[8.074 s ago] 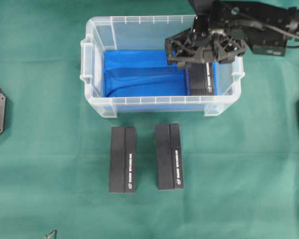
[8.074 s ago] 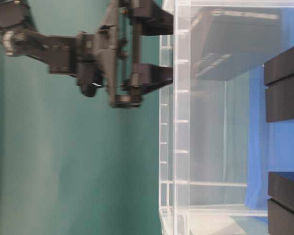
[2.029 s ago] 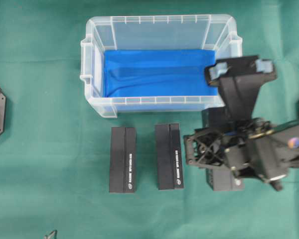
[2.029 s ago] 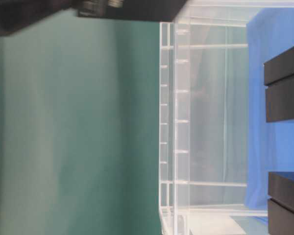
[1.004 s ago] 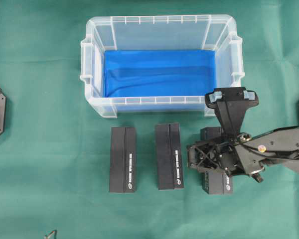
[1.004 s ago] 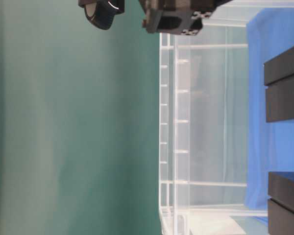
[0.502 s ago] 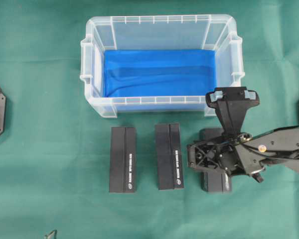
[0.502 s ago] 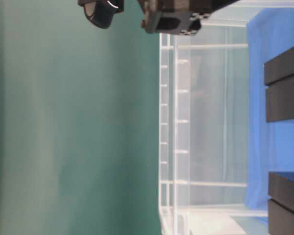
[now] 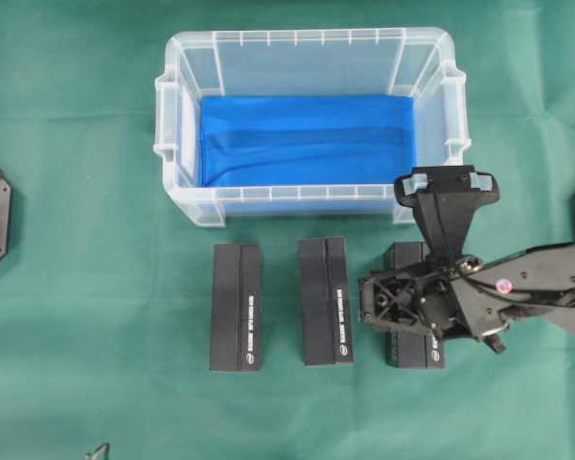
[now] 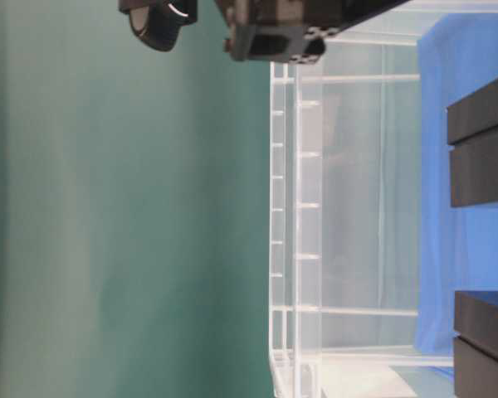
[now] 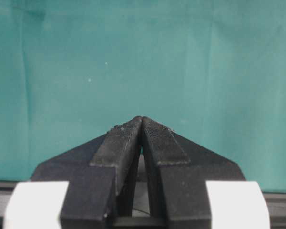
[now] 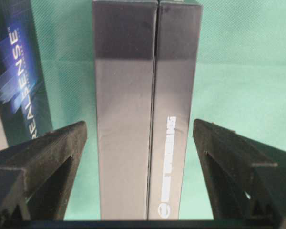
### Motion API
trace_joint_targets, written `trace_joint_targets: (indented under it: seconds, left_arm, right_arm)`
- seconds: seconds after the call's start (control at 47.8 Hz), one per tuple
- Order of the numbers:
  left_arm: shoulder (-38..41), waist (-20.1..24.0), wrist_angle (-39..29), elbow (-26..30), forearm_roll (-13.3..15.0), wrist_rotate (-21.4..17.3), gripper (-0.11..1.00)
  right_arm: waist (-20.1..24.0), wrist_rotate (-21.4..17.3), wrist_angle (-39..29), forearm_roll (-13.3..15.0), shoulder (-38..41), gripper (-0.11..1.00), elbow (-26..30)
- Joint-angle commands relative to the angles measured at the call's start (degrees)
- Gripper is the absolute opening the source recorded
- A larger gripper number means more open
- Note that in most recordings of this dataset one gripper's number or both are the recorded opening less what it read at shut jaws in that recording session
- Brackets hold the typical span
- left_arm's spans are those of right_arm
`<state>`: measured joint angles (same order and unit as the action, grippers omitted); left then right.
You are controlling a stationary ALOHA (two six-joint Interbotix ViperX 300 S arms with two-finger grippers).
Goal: Take the box out of the case with the right arm.
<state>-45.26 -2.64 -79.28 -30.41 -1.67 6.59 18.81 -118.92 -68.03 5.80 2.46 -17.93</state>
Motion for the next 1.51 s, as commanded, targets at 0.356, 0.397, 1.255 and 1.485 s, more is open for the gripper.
trace_joint_targets:
  seconds: [0.356, 0.397, 1.255, 1.485]
  left_arm:
    - [0.2, -0.1, 0.3, 1.5, -0.1, 0.0, 0.02]
    - [0.2, -0.1, 0.3, 1.5, -0.2, 0.0, 0.02]
    - [0.2, -0.1, 0.4, 1.5, -0.2, 0.1, 0.02]
    - [0.1, -0.1, 0.4, 1.4, -0.2, 0.0, 0.02]
  right_arm:
    - [-0.1, 0.9, -19.3, 2.9, -6.6, 0.86, 12.7]
    - [-0.1, 0.9, -20.9, 3.2, -6.9, 0.86, 13.9]
    - [0.3, 2.5, -23.6, 3.0, -13.6, 0.85, 10.4]
    - [1.1, 1.2, -23.7, 3.0, -20.9, 0.85, 2.9]
